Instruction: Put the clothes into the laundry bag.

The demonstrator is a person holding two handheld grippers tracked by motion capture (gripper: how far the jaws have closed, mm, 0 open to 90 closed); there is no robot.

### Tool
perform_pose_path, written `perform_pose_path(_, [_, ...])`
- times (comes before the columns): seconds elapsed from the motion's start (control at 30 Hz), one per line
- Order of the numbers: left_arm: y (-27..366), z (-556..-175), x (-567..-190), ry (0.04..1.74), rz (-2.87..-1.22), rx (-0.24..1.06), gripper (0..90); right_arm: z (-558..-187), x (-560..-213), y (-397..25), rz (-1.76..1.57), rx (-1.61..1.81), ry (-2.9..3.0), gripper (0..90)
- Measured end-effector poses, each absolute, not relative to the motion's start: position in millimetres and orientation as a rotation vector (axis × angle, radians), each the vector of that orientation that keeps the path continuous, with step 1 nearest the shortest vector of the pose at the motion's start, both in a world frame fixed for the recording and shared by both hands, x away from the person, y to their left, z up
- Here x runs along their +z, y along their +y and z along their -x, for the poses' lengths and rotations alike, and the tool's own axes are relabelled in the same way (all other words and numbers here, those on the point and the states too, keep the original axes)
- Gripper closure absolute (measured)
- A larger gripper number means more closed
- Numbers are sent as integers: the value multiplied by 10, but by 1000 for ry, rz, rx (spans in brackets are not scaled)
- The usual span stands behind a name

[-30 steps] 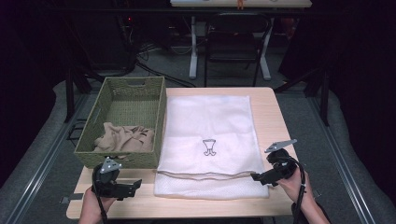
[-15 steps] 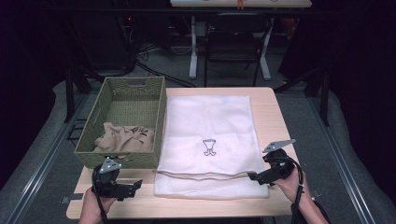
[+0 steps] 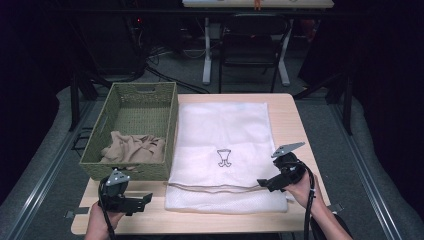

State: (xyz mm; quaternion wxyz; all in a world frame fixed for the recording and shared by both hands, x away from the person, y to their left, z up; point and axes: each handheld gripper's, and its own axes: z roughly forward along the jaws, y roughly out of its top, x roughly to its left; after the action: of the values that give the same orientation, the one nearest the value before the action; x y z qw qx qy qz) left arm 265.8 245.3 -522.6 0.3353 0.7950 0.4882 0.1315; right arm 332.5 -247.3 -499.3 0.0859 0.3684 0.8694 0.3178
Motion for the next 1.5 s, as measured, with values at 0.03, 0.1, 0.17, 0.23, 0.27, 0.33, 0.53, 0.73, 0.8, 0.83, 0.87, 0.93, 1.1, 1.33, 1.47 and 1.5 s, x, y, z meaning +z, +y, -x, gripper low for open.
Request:
perform_pose_path(0.03, [2448,-2659,-5228,1268,-2077,344,0,-3323,-4989,-2452,-1081,932,2602,19])
perform_pose_path(0.1, [2441,-2653,-5223,1270,-2081,339,0,-3329,-4983,-2438,-1080,946,2609,7])
perform_pose_path(0.17, [2436,-2655,-5222,1266,-2082,345,0,-3347,-4977,-2391,-1068,932,2625,0])
perform_pose_path(0.23, [2430,-2655,-5220,1265,-2084,345,0,-3381,-4977,-2322,-1039,926,2645,0])
perform_pose_path(0.27, [2430,-2655,-5220,1265,-2084,345,0,-3396,-4977,-2275,-1028,916,2651,0])
perform_pose_path(0.33, [2428,-2656,-5221,1260,-2086,348,0,-3423,-4982,-2185,-1008,907,2670,0])
perform_pose_path(0.53, [2429,-2660,-5228,1262,-2091,338,0,-3499,-5011,-1962,-928,871,2718,0])
perform_pose_path(0.73, [2423,-2660,-5233,1258,-2106,339,0,-3567,-5049,-1805,-890,845,2757,0])
perform_pose_path(0.8, [2418,-2662,-5238,1255,-2105,338,0,-3613,-5078,-1728,-882,832,2773,0])
perform_pose_path(0.83, [2418,-2663,-5237,1253,-2109,340,0,-3626,-5087,-1703,-884,819,2775,0])
perform_pose_path(0.87, [2417,-2663,-5238,1252,-2111,336,0,-3639,-5096,-1680,-884,818,2778,0])
perform_pose_path(0.93, [2415,-2664,-5242,1251,-2109,334,0,-3651,-5102,-1654,-886,812,2781,0])
perform_pose_path(1.1, [2414,-2667,-5242,1250,-2114,333,0,-3718,-5148,-1508,-849,794,2807,0])
perform_pose_path(1.33, [2418,-2670,-5249,1260,-2107,331,0,-3794,-5269,-1339,-829,722,2844,15])
perform_pose_path(1.47, [2411,-2671,-5254,1259,-2115,332,0,-3842,-5343,-1254,-787,670,2864,34])
perform_pose_path(1.5, [2412,-2670,-5253,1257,-2117,331,0,-3849,-5361,-1238,-793,669,2869,37])
